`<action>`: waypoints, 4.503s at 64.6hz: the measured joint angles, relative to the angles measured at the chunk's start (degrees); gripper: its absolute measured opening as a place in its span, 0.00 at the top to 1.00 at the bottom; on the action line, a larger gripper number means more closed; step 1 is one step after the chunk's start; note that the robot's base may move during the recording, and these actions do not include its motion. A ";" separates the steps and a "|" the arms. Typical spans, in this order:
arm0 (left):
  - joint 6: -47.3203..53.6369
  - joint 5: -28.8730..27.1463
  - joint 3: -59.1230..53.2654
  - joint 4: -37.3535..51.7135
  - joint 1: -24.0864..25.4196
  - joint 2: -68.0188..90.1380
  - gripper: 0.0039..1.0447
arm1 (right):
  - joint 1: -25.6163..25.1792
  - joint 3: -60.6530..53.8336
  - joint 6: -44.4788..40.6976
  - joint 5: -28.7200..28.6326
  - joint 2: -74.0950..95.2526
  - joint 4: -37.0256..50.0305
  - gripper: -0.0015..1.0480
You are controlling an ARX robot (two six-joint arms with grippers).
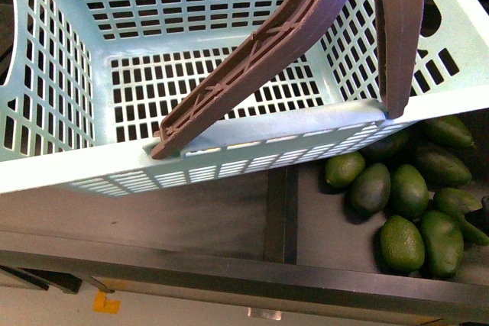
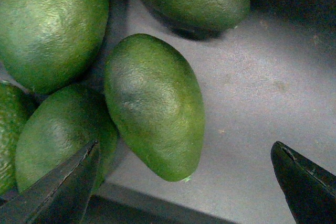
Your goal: Pick mango and avocado into basket
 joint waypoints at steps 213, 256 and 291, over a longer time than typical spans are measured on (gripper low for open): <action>-0.09 -0.20 0.00 0.00 0.00 0.00 0.88 | 14.93 -12.55 29.35 0.81 -60.41 6.23 0.49; -0.11 -0.33 0.00 0.00 0.00 0.00 0.88 | 42.03 -0.94 35.87 19.41 -43.21 12.02 0.35; -0.15 -0.26 -0.02 0.00 0.00 0.00 0.88 | 35.39 -19.34 35.19 28.06 -62.53 21.29 0.35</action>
